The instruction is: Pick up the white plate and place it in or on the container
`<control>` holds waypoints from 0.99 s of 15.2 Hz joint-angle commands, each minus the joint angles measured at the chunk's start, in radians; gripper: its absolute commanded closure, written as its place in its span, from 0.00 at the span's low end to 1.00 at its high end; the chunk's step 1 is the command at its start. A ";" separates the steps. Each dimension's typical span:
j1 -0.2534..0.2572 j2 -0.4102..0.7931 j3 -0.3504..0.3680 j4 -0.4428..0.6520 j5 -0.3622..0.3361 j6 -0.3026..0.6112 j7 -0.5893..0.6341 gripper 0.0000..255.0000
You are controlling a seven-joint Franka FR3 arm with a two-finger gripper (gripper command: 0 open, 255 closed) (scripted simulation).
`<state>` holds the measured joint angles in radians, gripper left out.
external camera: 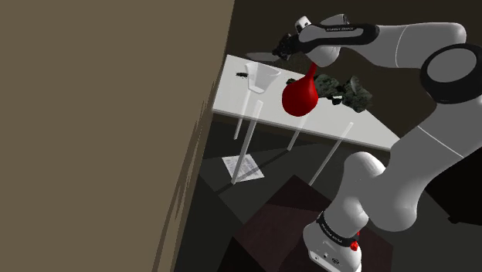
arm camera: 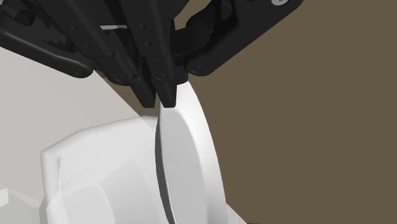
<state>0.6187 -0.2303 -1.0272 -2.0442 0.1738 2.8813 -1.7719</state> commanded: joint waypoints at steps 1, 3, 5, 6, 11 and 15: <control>-0.028 -0.021 0.020 -0.012 -0.025 -0.003 0.007 1.00; -0.009 -0.019 0.001 -0.033 -0.008 0.022 -0.011 1.00; 0.014 -0.017 -0.022 -0.052 0.010 0.047 -0.031 1.00; 0.027 -0.016 -0.034 -0.062 0.019 0.060 -0.041 1.00; 0.039 -0.017 -0.091 0.001 -0.028 -0.139 -0.141 0.00; 0.152 0.068 -0.282 0.142 0.001 -0.425 -0.349 0.00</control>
<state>0.7212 -0.1956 -1.2399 -1.9351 0.1384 2.5105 -2.0591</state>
